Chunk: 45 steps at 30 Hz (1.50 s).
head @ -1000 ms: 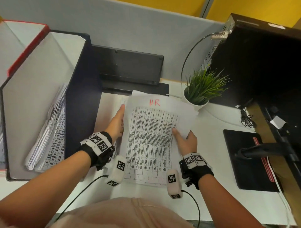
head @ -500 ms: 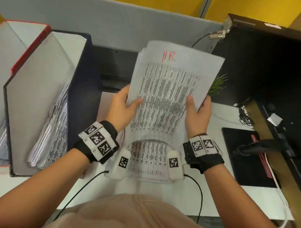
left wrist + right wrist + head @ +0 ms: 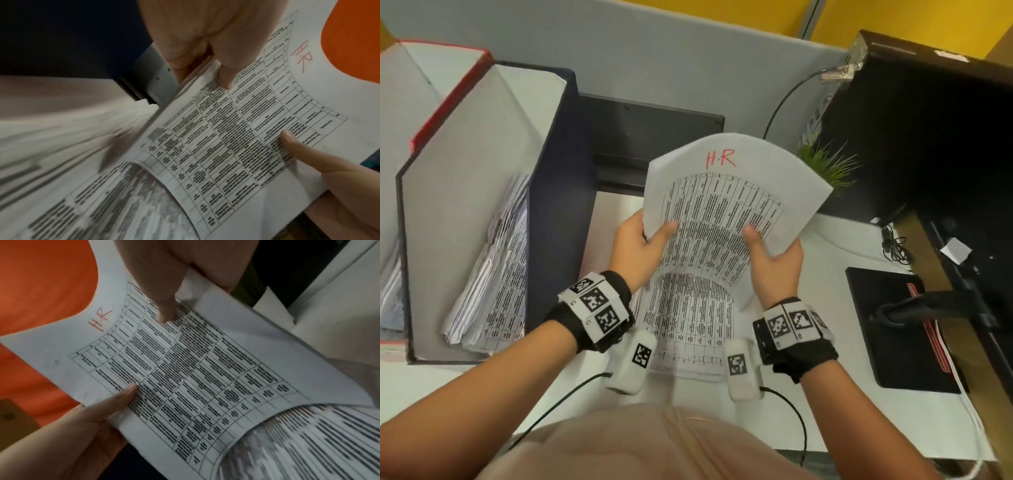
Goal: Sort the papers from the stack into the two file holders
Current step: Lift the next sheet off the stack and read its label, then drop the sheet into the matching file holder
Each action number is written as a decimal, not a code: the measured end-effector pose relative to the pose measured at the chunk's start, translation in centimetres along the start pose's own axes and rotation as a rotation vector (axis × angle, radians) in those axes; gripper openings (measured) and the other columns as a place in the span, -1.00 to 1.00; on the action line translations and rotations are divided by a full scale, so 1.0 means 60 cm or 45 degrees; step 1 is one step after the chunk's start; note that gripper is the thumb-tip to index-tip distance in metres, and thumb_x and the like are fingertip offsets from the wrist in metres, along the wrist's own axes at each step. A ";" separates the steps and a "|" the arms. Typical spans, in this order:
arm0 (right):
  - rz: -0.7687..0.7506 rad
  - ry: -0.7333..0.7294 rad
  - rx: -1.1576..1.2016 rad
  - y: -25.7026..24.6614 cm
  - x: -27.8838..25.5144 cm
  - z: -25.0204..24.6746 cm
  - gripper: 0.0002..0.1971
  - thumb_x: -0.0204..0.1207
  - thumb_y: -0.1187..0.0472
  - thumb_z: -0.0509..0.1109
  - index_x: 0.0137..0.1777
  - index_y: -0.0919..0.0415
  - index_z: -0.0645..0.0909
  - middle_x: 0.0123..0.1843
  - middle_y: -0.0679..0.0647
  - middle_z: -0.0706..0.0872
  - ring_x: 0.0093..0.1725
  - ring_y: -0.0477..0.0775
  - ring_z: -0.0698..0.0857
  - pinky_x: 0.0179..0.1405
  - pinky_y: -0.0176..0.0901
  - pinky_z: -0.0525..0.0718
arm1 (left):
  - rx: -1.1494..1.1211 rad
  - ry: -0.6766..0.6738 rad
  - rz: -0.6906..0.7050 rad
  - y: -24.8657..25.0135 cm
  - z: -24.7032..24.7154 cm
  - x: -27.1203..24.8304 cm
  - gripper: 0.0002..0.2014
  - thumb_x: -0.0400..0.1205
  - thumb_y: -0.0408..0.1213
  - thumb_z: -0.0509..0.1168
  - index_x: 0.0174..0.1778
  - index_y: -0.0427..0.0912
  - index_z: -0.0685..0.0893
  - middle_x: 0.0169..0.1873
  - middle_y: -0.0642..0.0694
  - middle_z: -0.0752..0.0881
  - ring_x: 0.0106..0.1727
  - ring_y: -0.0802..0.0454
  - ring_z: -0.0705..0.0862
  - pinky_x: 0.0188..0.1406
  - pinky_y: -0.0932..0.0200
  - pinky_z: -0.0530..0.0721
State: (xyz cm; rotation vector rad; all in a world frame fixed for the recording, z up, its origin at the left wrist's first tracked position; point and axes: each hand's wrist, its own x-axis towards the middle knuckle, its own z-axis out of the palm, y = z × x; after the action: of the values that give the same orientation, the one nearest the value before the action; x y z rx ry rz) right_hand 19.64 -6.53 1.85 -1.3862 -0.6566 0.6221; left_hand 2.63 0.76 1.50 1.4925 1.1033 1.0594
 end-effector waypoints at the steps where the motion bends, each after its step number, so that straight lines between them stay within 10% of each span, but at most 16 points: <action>1: 0.025 -0.027 -0.059 0.007 -0.005 0.001 -0.68 0.43 0.35 0.49 0.10 0.01 0.60 -0.02 -0.25 0.72 -0.01 -0.34 0.73 -0.02 -0.43 0.68 | 0.029 -0.030 -0.043 -0.007 0.002 0.000 -0.75 0.60 -0.29 0.33 0.20 -0.16 0.63 0.00 0.09 0.72 -0.07 0.41 0.66 -0.23 0.60 0.59; 8: 0.129 -0.062 -0.280 0.029 -0.009 0.010 -0.60 0.49 0.33 0.42 0.33 0.24 0.53 0.24 0.06 0.68 0.30 0.08 0.63 0.37 0.02 0.55 | 0.275 0.045 -0.130 -0.024 0.010 0.001 -0.74 0.57 -0.27 0.38 0.05 -0.39 0.63 -0.11 0.12 0.60 -0.14 0.44 0.51 -0.41 0.49 0.59; 11: 0.074 -0.072 -0.234 0.004 0.006 0.017 -0.61 0.47 0.32 0.45 0.30 0.20 0.54 0.13 -0.10 0.68 0.21 -0.04 0.65 0.20 -0.28 0.59 | 0.204 0.026 -0.098 0.014 -0.002 0.013 -0.78 0.58 -0.27 0.37 0.07 -0.31 0.70 -0.08 -0.15 0.79 -0.07 0.07 0.75 -0.18 0.36 0.66; 14: -0.033 -0.146 -0.189 -0.023 0.013 0.025 -0.60 0.44 0.28 0.48 0.27 0.14 0.52 0.04 -0.25 0.67 0.05 -0.26 0.67 -0.04 -0.61 0.62 | 0.269 0.067 -0.061 0.061 -0.030 0.025 -0.87 0.58 -0.28 0.35 -0.22 -0.27 0.65 -0.45 -0.04 0.62 -0.42 0.08 0.58 -0.47 0.36 0.51; 21: -0.025 -0.423 -0.290 -0.007 0.003 0.022 -0.68 0.42 0.13 0.44 0.14 -0.01 0.50 -0.03 0.07 0.72 -0.05 -0.06 0.72 -0.07 -0.23 0.72 | 0.332 0.129 -0.004 0.152 -0.199 0.037 -0.69 0.52 -0.30 0.44 -0.45 -0.07 0.45 -0.61 0.07 0.37 -0.76 0.29 0.39 -0.74 0.51 0.30; 28: 0.181 -0.339 -0.659 0.075 -0.006 -0.026 -0.71 0.45 0.19 0.48 0.13 0.18 0.56 -0.10 0.24 0.67 -0.01 0.24 0.64 0.07 -0.03 0.55 | 0.578 0.312 -0.100 0.161 -0.399 0.012 -0.68 0.38 -0.03 0.52 -0.20 -0.19 0.65 -0.54 0.13 0.56 -0.54 0.33 0.52 -0.49 0.50 0.46; 31: 0.249 -0.247 -0.826 0.101 -0.008 -0.047 -0.67 0.36 0.18 0.56 0.09 0.20 0.59 -0.03 0.32 0.69 0.01 0.26 0.63 0.22 0.10 0.53 | 0.593 0.453 -0.202 0.148 -0.472 0.004 -0.41 0.28 0.10 0.53 -0.02 -0.35 0.66 -0.25 -0.12 0.73 -0.22 0.00 0.72 -0.09 0.12 0.68; 35: 0.311 -0.193 -1.103 0.125 -0.014 -0.065 -0.42 0.20 0.11 0.67 0.22 0.23 0.59 0.13 0.37 0.68 0.08 0.32 0.64 0.30 0.20 0.54 | 0.594 0.516 -0.384 0.124 -0.544 -0.004 -0.71 0.34 -0.06 0.54 -0.06 0.01 0.72 -0.17 0.08 0.79 -0.08 0.11 0.76 -0.09 0.11 0.66; 45: 0.312 -0.184 -1.213 0.141 -0.023 -0.053 -0.15 0.12 0.22 0.71 0.42 0.38 0.44 0.19 0.47 0.64 0.13 0.43 0.64 0.35 0.26 0.51 | 1.345 0.342 -0.586 0.032 -0.512 0.031 -0.72 0.48 -0.25 0.45 -0.02 -0.38 0.68 -0.12 -0.35 0.67 -0.04 -0.27 0.67 -0.22 0.11 0.47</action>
State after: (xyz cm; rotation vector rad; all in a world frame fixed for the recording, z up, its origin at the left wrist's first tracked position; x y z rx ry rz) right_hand 20.89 -8.96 -6.87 -2.3465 -0.9688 0.6282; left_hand -26.46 8.38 8.48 1.7261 2.2801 0.3149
